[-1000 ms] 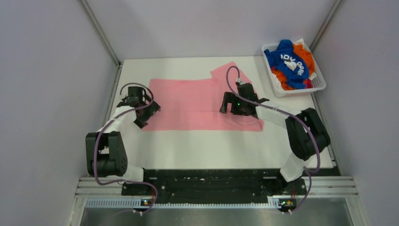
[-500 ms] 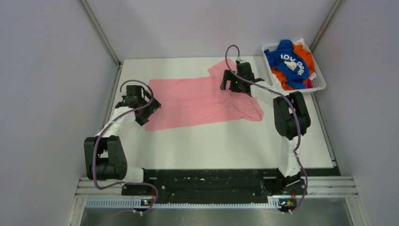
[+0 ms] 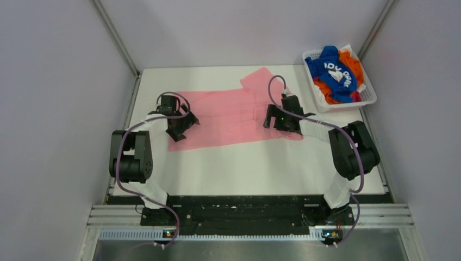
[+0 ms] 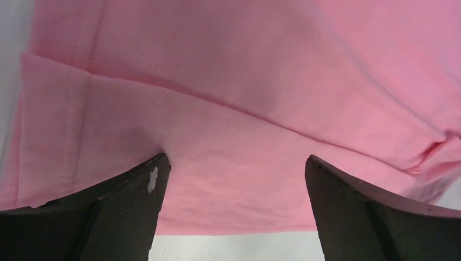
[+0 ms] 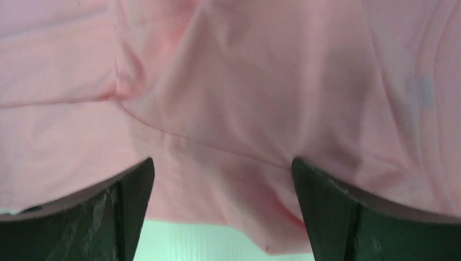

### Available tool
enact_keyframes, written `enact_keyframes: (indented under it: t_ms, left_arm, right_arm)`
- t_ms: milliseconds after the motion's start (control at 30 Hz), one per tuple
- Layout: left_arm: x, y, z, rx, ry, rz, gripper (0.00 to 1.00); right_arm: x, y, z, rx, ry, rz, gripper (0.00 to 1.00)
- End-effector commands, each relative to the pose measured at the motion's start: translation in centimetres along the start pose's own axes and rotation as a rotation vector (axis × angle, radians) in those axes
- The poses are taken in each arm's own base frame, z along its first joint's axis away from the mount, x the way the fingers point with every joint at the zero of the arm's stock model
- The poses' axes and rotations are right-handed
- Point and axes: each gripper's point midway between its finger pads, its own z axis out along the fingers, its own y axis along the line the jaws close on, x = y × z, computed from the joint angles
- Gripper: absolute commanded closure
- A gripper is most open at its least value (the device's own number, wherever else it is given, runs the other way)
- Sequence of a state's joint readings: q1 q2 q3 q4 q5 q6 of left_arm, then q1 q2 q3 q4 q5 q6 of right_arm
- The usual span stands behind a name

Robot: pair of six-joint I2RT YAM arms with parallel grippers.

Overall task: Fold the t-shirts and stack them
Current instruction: Fold the flattened tshirt in 1/3 of the way

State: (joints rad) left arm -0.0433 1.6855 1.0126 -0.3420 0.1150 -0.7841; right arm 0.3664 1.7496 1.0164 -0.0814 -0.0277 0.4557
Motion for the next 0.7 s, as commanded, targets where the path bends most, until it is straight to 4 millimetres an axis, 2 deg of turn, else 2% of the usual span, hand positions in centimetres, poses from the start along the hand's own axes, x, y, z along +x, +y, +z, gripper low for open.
enact_keyframes:
  t_ms: [0, 167, 300, 567, 667]
  left_arm:
    - [-0.5, 0.2, 1.0, -0.005, -0.015, 0.008, 0.01]
    - [2.1, 3.8, 0.8, -0.110, 0.027, -0.002, 0.01]
    - [4.5, 6.8, -0.5, -0.179, 0.043, -0.011, 0.01]
    - [10.9, 10.3, -3.2, -0.201, 0.102, -0.018, 0.01]
    - [12.3, 11.0, -4.2, -0.191, 0.099, -0.022, 0.01]
  right_arm:
    - [2.7, -1.1, -0.2, 0.030, 0.013, 0.083, 0.01]
    - [6.9, -4.1, -2.2, 0.129, 0.049, 0.152, 0.01]
    - [9.2, -5.4, -5.2, 0.173, 0.053, 0.182, 0.01]
    - [15.0, -8.0, -10.9, 0.242, 0.114, 0.223, 0.01]
    - [16.4, -8.2, -12.6, 0.232, 0.125, 0.254, 0.01]
